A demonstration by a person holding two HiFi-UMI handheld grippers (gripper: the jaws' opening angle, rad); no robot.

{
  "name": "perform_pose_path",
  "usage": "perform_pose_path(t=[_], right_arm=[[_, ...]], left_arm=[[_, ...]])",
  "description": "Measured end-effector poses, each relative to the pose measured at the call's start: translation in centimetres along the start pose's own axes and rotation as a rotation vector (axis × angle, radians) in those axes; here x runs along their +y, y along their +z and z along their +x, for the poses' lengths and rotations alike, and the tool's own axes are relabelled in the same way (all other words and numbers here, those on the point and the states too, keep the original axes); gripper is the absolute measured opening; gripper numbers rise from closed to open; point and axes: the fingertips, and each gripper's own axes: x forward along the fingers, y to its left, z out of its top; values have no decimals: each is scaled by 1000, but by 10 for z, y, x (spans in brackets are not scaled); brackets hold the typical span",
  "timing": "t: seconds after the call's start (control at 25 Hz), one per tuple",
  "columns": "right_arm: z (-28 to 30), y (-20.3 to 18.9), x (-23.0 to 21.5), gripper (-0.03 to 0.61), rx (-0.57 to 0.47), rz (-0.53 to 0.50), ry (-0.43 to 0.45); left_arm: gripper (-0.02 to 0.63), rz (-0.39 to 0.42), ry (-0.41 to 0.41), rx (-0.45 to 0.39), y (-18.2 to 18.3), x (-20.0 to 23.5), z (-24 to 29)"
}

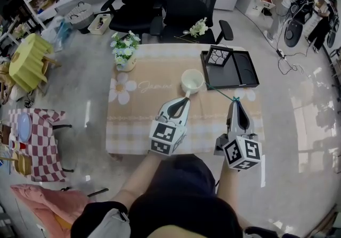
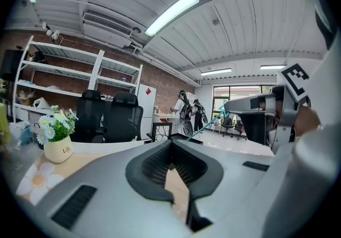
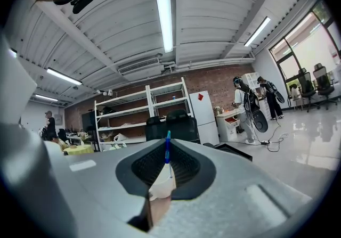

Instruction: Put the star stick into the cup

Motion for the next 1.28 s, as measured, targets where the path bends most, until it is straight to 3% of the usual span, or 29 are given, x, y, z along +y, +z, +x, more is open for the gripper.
perform_pose_path(t=[0.56, 1.28], right_arm=[[35, -12, 13, 17, 39, 15, 98], [78, -53, 18, 17, 147, 19, 168]], left_arm=[[9, -13, 117, 27, -8, 27, -9], [9, -29, 191, 75, -22, 49, 1]])
